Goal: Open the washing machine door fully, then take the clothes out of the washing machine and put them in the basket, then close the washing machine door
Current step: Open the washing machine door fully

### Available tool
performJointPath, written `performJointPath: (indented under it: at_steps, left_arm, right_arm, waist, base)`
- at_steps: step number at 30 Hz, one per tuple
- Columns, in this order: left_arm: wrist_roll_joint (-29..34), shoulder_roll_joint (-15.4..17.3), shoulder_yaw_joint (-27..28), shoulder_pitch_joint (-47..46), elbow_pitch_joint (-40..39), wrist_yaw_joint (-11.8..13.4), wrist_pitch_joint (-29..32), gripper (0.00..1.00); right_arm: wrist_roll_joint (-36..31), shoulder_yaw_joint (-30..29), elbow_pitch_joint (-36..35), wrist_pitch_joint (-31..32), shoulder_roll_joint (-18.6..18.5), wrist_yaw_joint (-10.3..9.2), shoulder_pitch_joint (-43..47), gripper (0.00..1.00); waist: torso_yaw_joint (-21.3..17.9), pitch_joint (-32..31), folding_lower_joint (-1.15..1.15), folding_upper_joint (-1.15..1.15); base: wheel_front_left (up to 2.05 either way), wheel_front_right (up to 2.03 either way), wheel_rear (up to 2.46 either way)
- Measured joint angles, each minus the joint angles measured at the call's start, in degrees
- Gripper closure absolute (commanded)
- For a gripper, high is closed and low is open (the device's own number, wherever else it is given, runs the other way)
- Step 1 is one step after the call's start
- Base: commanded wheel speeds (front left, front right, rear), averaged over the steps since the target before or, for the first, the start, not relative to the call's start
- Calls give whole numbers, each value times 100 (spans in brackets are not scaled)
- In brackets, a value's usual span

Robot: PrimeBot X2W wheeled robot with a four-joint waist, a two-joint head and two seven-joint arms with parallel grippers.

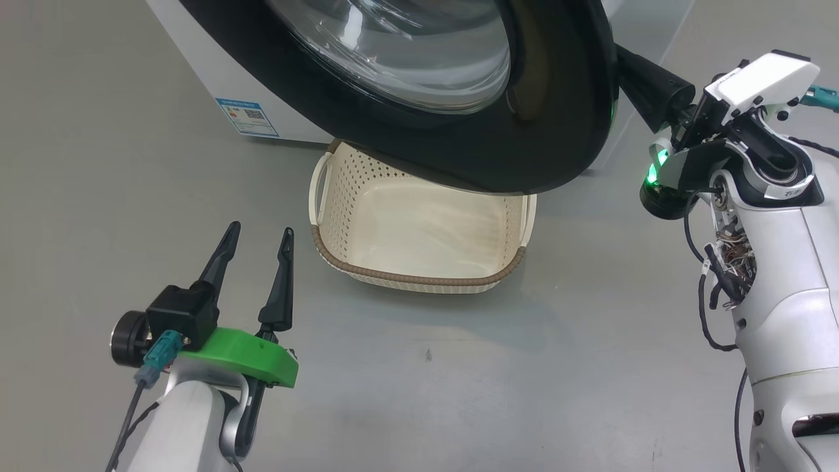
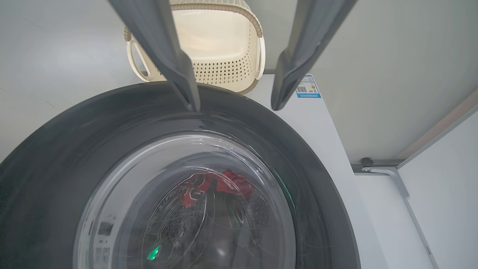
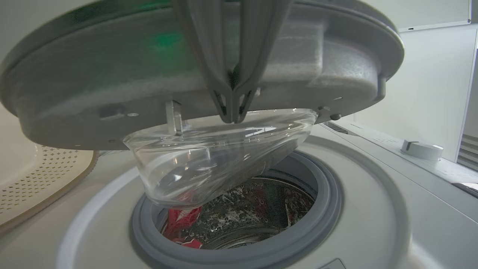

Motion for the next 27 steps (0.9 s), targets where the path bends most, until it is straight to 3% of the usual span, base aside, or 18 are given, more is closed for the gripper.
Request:
performJointPath:
  at_steps: [9, 27]
  left_arm:
    - [8, 0, 41, -35, -1, 40, 0, 0]
    - [68, -1, 97, -9, 100, 40, 0, 0]
  right_arm:
    - [5, 261, 181, 372, -60, 80, 12, 100]
    - [136, 860, 222, 1089, 90, 457, 638, 100]
  waist:
    - [-22, -9, 0, 0]
    - [-101, -390, 0, 0]
  base:
    - [0, 0, 0]
    - [0, 0, 0]
